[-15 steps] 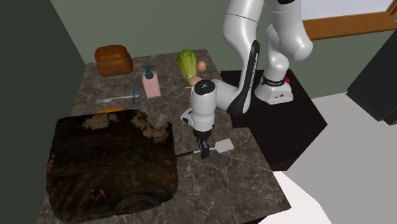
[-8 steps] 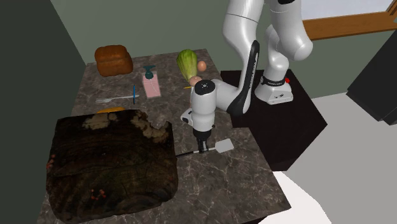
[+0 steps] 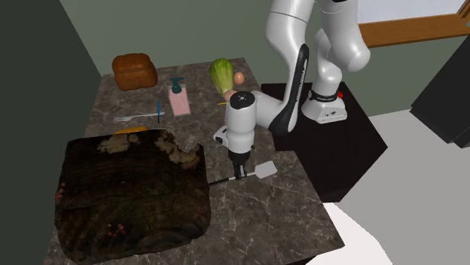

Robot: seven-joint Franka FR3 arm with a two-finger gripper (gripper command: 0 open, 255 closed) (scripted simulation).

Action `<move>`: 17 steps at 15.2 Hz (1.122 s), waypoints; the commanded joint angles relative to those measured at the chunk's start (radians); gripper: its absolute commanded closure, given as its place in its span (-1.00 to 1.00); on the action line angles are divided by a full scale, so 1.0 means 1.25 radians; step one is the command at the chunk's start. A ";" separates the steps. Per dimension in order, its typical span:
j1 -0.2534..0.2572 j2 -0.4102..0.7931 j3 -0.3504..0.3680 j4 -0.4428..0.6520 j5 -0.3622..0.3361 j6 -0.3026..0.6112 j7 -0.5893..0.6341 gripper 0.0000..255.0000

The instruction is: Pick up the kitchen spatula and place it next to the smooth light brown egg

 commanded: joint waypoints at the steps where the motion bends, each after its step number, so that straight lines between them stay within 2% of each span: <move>1: -0.007 -0.019 0.011 -0.002 0.011 -0.016 -0.006 1.00; 17: -0.061 -0.169 0.080 -0.001 0.116 -0.160 -0.072 1.00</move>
